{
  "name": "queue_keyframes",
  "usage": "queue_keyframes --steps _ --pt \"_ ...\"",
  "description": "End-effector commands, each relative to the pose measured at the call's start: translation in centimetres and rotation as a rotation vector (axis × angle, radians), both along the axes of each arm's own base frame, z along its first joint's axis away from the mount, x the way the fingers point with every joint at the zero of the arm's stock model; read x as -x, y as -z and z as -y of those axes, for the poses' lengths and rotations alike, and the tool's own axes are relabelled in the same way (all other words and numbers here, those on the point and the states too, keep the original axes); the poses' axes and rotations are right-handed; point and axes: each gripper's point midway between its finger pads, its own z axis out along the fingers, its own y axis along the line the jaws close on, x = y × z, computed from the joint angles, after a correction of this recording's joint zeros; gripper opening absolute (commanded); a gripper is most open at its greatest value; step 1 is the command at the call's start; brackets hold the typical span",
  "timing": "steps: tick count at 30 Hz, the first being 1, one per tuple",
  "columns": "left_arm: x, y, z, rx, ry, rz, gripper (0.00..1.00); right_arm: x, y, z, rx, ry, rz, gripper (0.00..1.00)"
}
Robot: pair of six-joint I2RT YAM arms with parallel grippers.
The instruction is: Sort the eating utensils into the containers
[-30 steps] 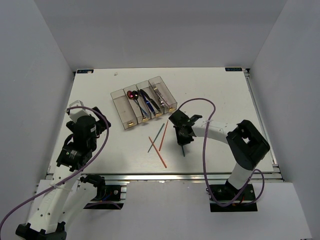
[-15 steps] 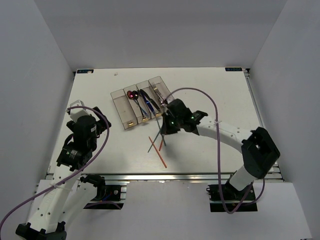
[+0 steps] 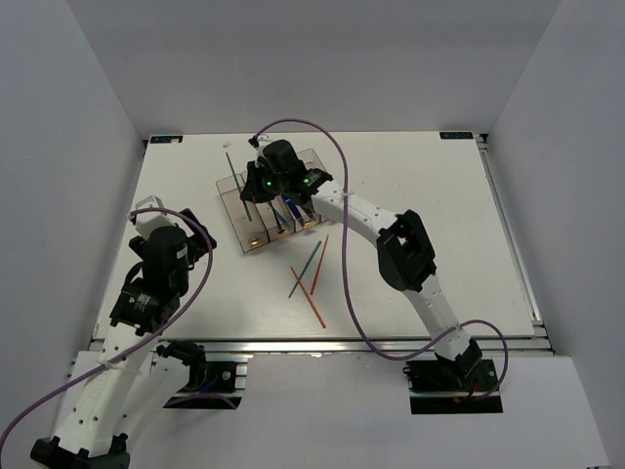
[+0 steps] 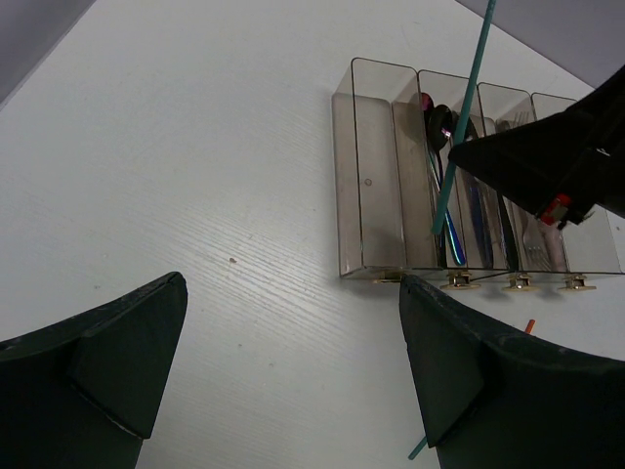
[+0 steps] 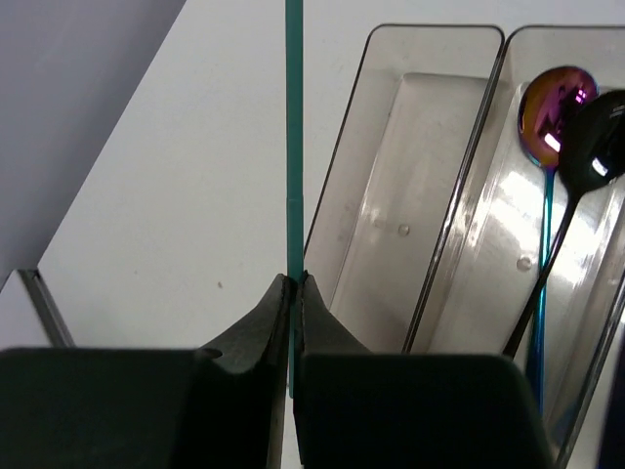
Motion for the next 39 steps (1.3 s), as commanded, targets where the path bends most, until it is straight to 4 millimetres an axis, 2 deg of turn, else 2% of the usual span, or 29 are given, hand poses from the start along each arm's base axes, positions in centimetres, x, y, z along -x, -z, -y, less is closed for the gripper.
queue_keyframes --steps 1,2,6,8,10,11,12,13,14,15,16,17,18,19,20,21,22,23,24,25,26,27,30,32,35,39 --pt "0.0 0.0 0.0 -0.001 0.002 0.006 0.98 -1.5 -3.4 -1.2 -0.046 0.007 0.105 0.0" --pt "0.0 -0.1 0.0 0.001 0.004 0.007 0.98 -1.9 -2.1 -1.3 -0.024 0.015 0.099 0.0" --pt "0.1 -0.3 0.0 0.005 0.007 0.019 0.98 -1.5 0.7 -1.1 0.013 0.009 0.066 0.01" --pt "0.1 -0.4 0.1 0.005 0.009 0.02 0.98 -1.1 1.1 -1.1 0.013 0.0 0.057 0.05" --pt "0.1 -0.5 0.1 0.006 0.009 0.024 0.98 -0.8 0.8 -1.1 0.008 -0.006 0.051 0.24" --pt "0.2 -0.4 0.0 0.006 0.009 0.023 0.98 -0.6 0.4 -1.2 0.004 -0.01 0.056 0.4" --pt "0.2 -0.4 0.0 0.006 0.009 0.023 0.98 -0.5 -0.2 -1.1 0.002 -0.01 0.059 0.48" --pt "0.2 -0.4 0.0 0.005 0.008 0.023 0.98 -0.2 -1.7 -0.9 -0.008 -0.012 0.067 0.54" --pt "0.2 -0.5 0.0 0.005 0.008 0.025 0.98 0.1 -2.6 -0.8 -0.018 -0.012 0.077 0.55" --pt "0.2 -0.5 0.0 0.006 0.008 0.026 0.98 0.3 -3.6 -0.4 -0.023 -0.007 0.086 0.61" --pt "0.2 -0.5 0.0 0.006 0.008 0.025 0.98 0.7 -6.4 0.5 -0.045 0.006 0.114 0.67" --pt "0.2 -0.5 0.0 0.006 0.008 0.025 0.98 1.1 -5.3 1.5 -0.004 0.028 0.099 0.68" --pt "0.2 -0.5 0.0 0.006 0.008 0.026 0.98 1.6 -5.7 2.5 0.011 0.038 0.1 0.68" --pt "0.2 -0.5 0.0 0.007 0.007 0.026 0.98 2.5 -8.2 3.9 0.003 0.052 0.129 0.68" --pt "0.2 -0.5 0.0 0.007 0.008 0.027 0.98 3.6 -5.6 5.3 0.094 0.069 0.126 0.68" --pt "0.2 -0.5 0.0 0.006 0.008 0.026 0.98 4.8 -4.5 6.8 0.169 0.083 0.12 0.67" --pt "0.2 -0.6 0.0 0.008 0.009 0.03 0.98 6.2 -5.5 8.2 0.198 0.086 0.138 0.66" --pt "0.2 -0.6 0.1 0.009 0.01 0.031 0.98 7.4 -4.0 9.4 0.275 0.097 0.143 0.64" --pt "0.2 -0.6 0.1 0.01 0.013 0.031 0.98 9.5 0.0 12.1 0.412 0.096 0.075 0.59" --pt "0.2 -0.5 0.1 0.009 0.013 0.028 0.98 10.7 0.4 13.5 0.447 0.106 0.062 0.56" --pt "0.1 -0.5 0.2 0.009 0.015 0.029 0.98 12.2 1.9 14.3 0.498 0.103 0.04 0.54" --pt "0.1 -0.5 0.2 0.008 0.018 0.027 0.98 14.0 4.5 15.9 0.555 0.104 -0.02 0.46" --pt "0.1 -0.4 0.3 0.008 0.021 0.022 0.98 18.0 6.9 16.5 0.617 0.06 -0.062 0.44" --pt "0.1 -0.4 0.2 0.007 0.015 0.022 0.98 20.2 7.8 16.1 0.634 0.01 -0.07 0.45" --pt "0.1 -0.4 0.1 0.006 0.012 0.021 0.98 21.6 9.8 16.3 0.662 -0.002 -0.093 0.45" --pt "0.0 -0.2 0.2 0.004 0.012 0.015 0.98 21.8 11.3 16.4 0.688 -0.005 -0.101 0.44"
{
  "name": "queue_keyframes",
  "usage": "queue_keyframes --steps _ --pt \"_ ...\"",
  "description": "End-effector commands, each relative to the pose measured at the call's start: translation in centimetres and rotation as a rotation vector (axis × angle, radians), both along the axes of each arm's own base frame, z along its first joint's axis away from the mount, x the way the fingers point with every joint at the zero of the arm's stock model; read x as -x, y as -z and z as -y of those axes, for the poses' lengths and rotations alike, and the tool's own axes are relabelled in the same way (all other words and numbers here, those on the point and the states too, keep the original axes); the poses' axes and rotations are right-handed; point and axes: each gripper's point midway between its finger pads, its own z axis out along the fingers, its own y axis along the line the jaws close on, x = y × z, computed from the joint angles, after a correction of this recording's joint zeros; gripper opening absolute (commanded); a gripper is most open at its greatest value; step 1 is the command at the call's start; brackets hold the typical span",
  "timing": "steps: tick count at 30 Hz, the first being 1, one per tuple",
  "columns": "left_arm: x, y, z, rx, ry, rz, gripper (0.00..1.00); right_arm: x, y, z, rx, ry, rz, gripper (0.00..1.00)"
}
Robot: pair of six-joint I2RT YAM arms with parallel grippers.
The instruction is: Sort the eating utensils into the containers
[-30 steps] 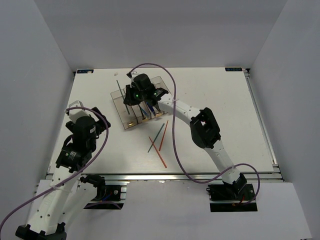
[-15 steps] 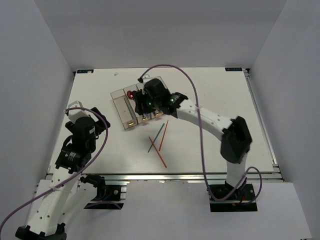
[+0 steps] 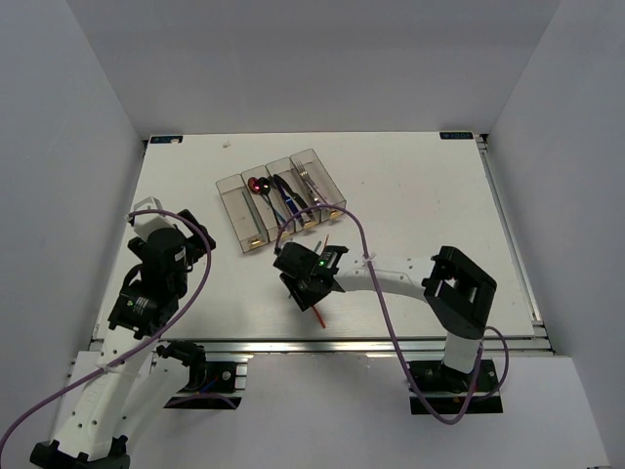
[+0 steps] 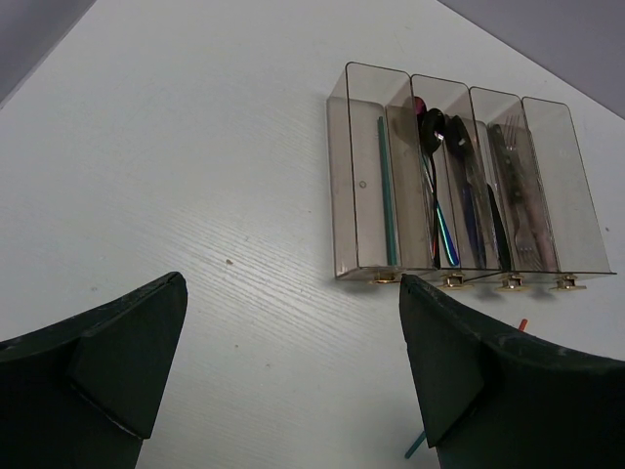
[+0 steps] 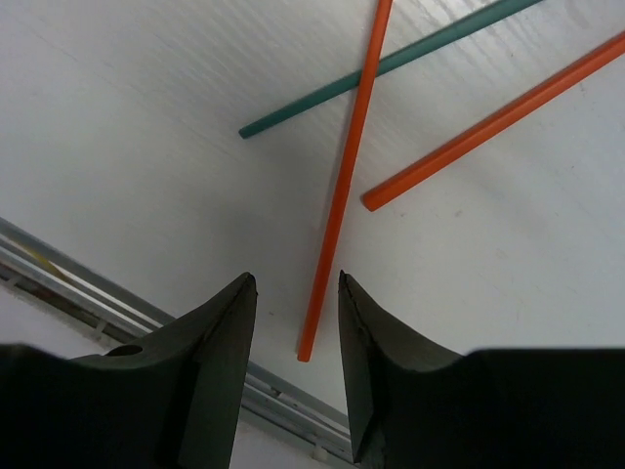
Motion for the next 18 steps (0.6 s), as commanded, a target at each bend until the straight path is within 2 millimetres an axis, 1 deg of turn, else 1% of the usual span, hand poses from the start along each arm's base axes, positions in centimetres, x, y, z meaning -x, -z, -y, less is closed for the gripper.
queue_keyframes --steps 1,2,5,9,11,15,17,18 --pt "-0.2 0.2 0.2 -0.004 0.008 -0.003 0.98 -1.2 -0.3 -0.5 -0.017 0.038 0.04 0.44" --pt "-0.2 0.2 0.1 -0.006 0.007 -0.005 0.98 -1.3 -0.4 -0.8 -0.022 0.035 0.044 0.44" --pt "-0.3 0.3 0.2 -0.007 0.008 -0.01 0.98 -1.6 0.1 -1.2 -0.006 0.022 0.047 0.44" --pt "-0.3 0.3 0.2 -0.007 0.008 -0.01 0.98 -1.5 1.6 -1.2 0.03 0.015 0.024 0.42" --pt "-0.3 0.4 0.2 -0.006 0.011 -0.01 0.98 -1.8 1.8 -1.2 0.037 0.013 0.037 0.4" --pt "-0.4 0.5 0.3 -0.008 0.012 -0.015 0.98 -2.6 1.5 -1.2 0.039 0.03 0.053 0.38" --pt "-0.4 0.4 0.3 -0.008 0.012 -0.015 0.98 -2.6 1.7 -1.2 0.042 0.03 0.039 0.38" --pt "-0.4 0.4 0.2 -0.008 0.01 -0.013 0.98 -2.4 2.2 -1.0 0.05 0.027 0.029 0.37"
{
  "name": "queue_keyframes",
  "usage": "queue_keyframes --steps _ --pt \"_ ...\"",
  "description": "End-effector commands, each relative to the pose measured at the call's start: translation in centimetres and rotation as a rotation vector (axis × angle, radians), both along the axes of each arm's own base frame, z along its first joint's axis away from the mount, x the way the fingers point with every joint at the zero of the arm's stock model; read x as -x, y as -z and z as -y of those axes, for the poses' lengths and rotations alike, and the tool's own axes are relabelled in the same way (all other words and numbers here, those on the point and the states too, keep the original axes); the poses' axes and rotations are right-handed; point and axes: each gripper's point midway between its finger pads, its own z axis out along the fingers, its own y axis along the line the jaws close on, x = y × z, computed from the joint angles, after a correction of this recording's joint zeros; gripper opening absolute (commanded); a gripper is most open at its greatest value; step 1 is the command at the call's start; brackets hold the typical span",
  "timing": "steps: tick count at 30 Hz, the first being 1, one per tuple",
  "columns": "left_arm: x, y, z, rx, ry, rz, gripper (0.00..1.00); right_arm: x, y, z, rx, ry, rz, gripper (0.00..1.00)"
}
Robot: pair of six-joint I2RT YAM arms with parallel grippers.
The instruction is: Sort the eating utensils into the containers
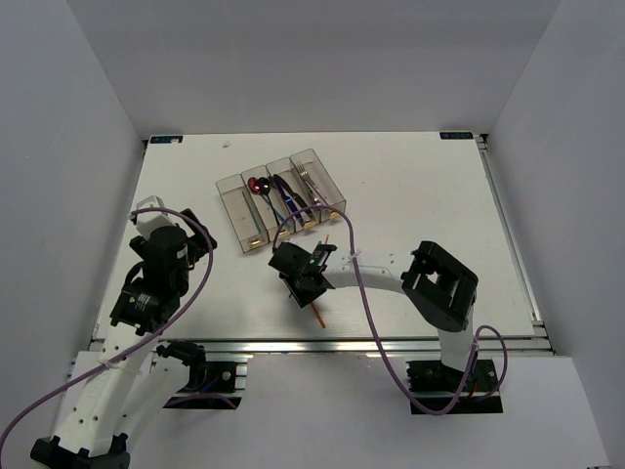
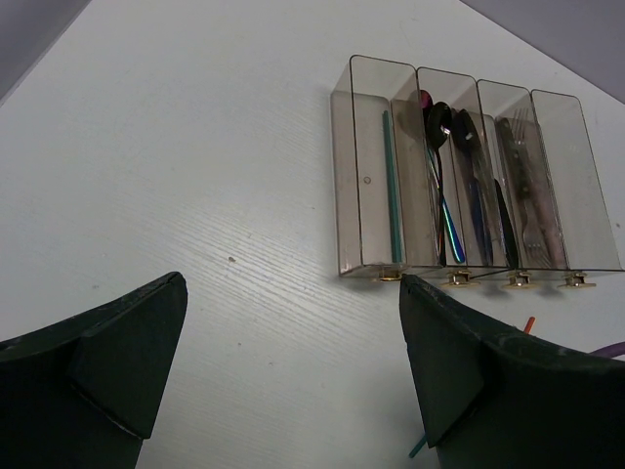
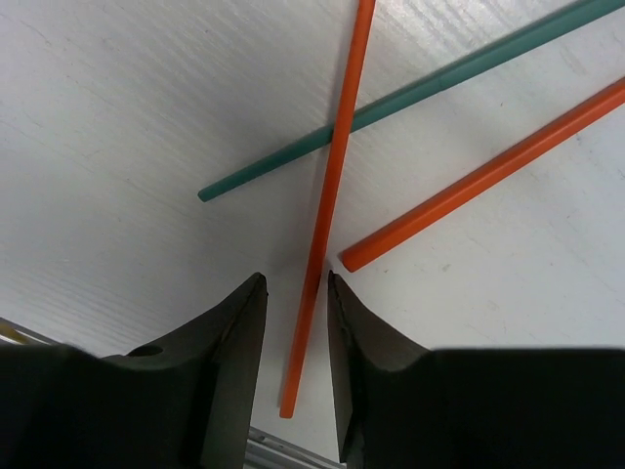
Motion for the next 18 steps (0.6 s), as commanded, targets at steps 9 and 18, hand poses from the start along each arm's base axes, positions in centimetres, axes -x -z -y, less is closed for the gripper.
queue_keyframes --steps 9,18 --pt "-0.1 0.0 0.1 0.0 0.006 0.007 0.98 0.9 1.8 -0.2 0.005 0.006 -0.073 0.27" --pt "0.0 -0.2 0.1 0.002 0.008 0.013 0.98 0.7 -4.9 -1.6 -0.174 0.067 0.002 0.0"
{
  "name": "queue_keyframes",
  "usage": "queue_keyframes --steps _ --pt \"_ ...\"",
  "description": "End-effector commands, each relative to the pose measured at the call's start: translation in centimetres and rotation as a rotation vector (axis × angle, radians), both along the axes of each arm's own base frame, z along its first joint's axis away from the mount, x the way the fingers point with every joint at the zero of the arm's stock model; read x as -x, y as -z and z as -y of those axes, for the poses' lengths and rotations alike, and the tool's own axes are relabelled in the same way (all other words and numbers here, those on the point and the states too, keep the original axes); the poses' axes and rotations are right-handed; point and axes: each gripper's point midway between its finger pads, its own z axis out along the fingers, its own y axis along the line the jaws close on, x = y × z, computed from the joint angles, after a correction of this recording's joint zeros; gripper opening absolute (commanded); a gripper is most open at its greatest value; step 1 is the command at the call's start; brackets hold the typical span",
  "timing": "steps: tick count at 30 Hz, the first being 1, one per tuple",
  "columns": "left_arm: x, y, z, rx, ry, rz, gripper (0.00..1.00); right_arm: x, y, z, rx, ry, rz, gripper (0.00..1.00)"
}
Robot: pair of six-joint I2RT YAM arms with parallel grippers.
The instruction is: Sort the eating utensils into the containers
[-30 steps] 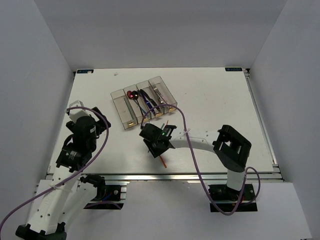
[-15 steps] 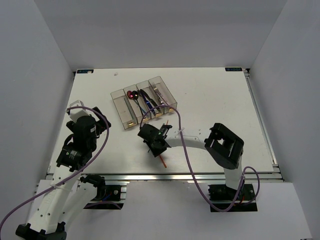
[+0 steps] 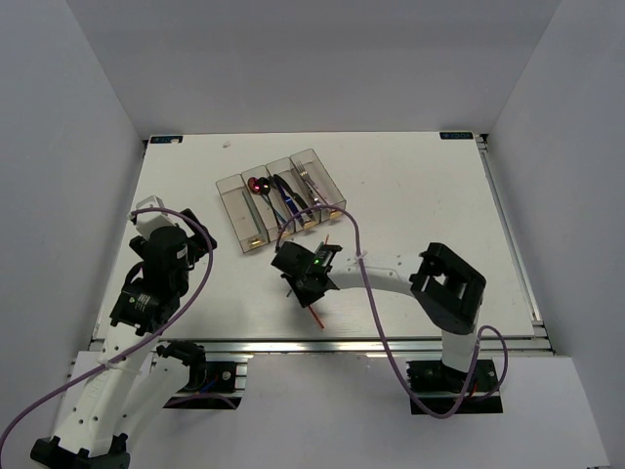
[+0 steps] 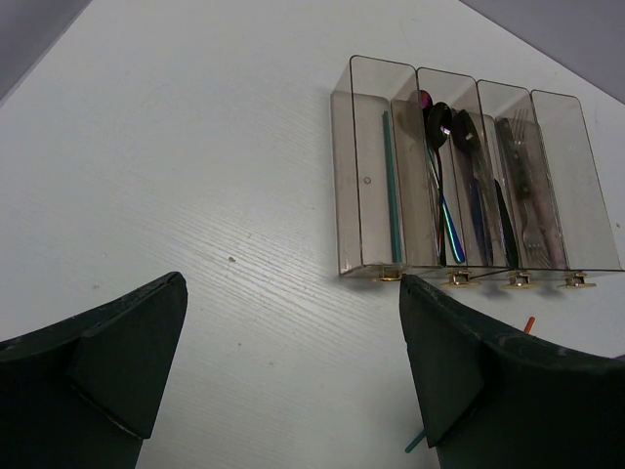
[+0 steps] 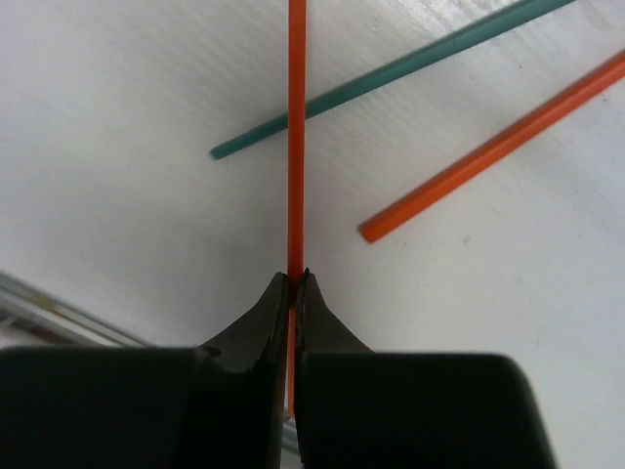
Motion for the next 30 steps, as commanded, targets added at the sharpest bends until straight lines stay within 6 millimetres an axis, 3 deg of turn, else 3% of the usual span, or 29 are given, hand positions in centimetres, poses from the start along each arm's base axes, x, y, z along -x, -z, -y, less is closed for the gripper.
queue_keyframes --steps 1,4,6,7,8,9,10,11,12,13,14,15,16,17,20,25,26,27,29,30 --pt "0.0 -0.2 0.1 0.003 0.008 0.012 0.98 -0.4 -6.0 -2.1 -0.178 0.025 0.068 0.0" --pt "-0.1 -0.1 0.1 0.003 0.009 0.011 0.98 -2.0 -10.2 -5.2 -0.32 -0.018 0.138 0.0" --pt "0.0 -0.2 0.0 0.003 0.004 0.013 0.98 -4.0 -12.8 -8.5 -0.423 -0.064 0.188 0.0" --pt "0.0 -0.2 0.0 0.004 0.002 0.014 0.98 -5.2 -13.4 -9.4 -0.451 -0.053 0.197 0.0" --pt "0.0 -0.2 0.0 0.002 -0.001 0.014 0.98 -6.4 -12.5 -10.5 -0.457 -0.044 0.183 0.0" --pt "0.1 -0.3 -0.1 0.003 -0.006 0.016 0.98 -9.0 -15.2 -11.9 -0.537 -0.007 0.208 0.0" --pt "0.1 -0.3 -0.2 0.002 -0.01 0.019 0.98 -10.7 -16.1 -12.9 -0.577 0.015 0.231 0.0" --pt "0.1 -0.4 -0.2 0.003 -0.01 0.02 0.98 -12.6 -15.1 -13.7 -0.579 0.037 0.24 0.0" --pt "0.2 -0.4 -0.2 0.005 -0.011 0.022 0.98 -14.2 -18.1 -15.3 -0.655 0.027 0.283 0.0" --pt "0.1 -0.3 -0.2 0.004 -0.009 0.021 0.98 -15.4 -18.9 -16.1 -0.685 0.028 0.297 0.0" --pt "0.1 -0.4 -0.2 0.004 -0.009 0.02 0.98 -17.0 -16.9 -17.0 -0.669 0.034 0.286 0.0" --pt "0.1 -0.3 -0.1 0.003 -0.005 0.019 0.98 -18.5 -20.4 -18.2 -0.735 0.021 0.343 0.0" --pt "0.0 -0.2 -0.1 0.002 -0.004 0.013 0.98 -19.7 -20.6 -18.7 -0.748 0.023 0.367 0.0" --pt "0.0 -0.2 0.0 0.001 0.003 0.012 0.98 -21.3 -18.8 -19.0 -0.735 0.029 0.369 0.0" --pt "-0.1 -0.1 0.2 0.0 0.009 0.006 0.98 -24.1 -18.1 -19.5 -0.783 0.023 0.356 0.0" --pt "-0.2 0.0 0.4 0.003 0.024 0.007 0.98 -25.4 -14.8 -19.1 -0.757 0.002 0.355 0.0" --pt "-0.2 -0.1 0.4 0.004 0.025 0.01 0.98 -25.4 -14.3 -19.1 -0.749 -0.001 0.351 0.06" --pt "-0.2 -0.1 0.4 0.004 0.025 0.008 0.98 -25.1 -14.2 -19.1 -0.744 -0.01 0.337 0.22" --pt "-0.2 -0.1 0.4 0.004 0.025 0.008 0.98 -24.3 -15.0 -18.9 -0.745 -0.022 0.328 0.31" --pt "-0.1 -0.2 0.4 0.005 0.025 0.013 0.98 -24.0 -15.6 -18.8 -0.75 -0.024 0.337 0.46"
